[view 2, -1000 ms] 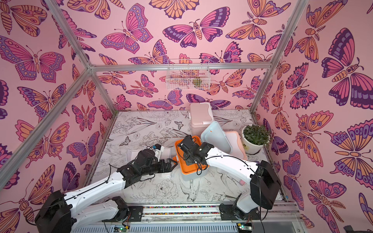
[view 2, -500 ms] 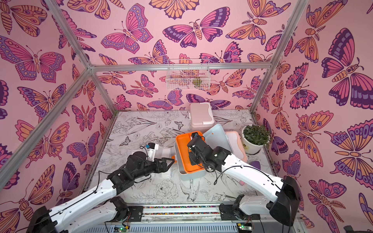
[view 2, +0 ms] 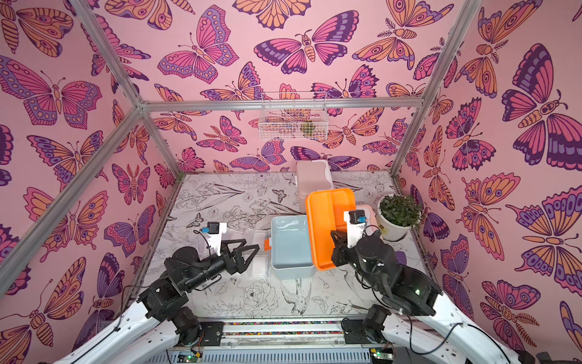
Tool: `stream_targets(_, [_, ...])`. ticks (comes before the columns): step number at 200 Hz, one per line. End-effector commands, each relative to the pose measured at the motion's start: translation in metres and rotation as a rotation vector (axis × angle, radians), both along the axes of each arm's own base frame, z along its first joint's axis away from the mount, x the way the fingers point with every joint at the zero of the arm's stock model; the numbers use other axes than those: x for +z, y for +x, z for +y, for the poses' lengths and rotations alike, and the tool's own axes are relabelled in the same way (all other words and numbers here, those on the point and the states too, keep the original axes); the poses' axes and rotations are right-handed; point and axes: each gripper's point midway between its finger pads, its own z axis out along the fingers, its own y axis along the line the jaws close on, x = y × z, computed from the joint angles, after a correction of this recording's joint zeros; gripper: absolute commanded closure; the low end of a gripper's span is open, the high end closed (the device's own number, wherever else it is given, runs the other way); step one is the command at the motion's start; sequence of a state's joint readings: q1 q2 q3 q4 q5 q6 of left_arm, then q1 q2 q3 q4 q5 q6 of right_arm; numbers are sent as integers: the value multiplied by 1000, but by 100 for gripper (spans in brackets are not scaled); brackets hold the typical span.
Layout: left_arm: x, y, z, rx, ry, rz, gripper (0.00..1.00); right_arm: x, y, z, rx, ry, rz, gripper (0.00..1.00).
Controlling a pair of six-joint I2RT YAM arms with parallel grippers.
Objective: Open first aid kits and take out gauze
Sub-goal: Pick up the compartment layer from the first aid kit.
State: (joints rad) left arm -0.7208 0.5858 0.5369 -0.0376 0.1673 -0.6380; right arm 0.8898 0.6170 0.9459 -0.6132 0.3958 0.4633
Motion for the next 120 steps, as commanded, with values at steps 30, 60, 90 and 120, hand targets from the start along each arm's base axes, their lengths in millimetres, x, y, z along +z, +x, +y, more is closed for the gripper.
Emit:
stream_targets(30, [0, -3, -7, -49, 65, 13, 0, -13, 0, -21, -75, -53, 8, 100])
stream_targets(60, [-17, -4, -15, -76, 296, 124, 0, -11, -3, -27, -89, -51, 5, 100])
stream_targets(90, [-32, -9, -26, -95, 689, 159, 0, -4, -6, -37, -115, -46, -4, 100])
stream_targets(120, [-25, -6, -32, -88, 711, 165, 0, 0, -11, -49, -142, -41, -6, 100])
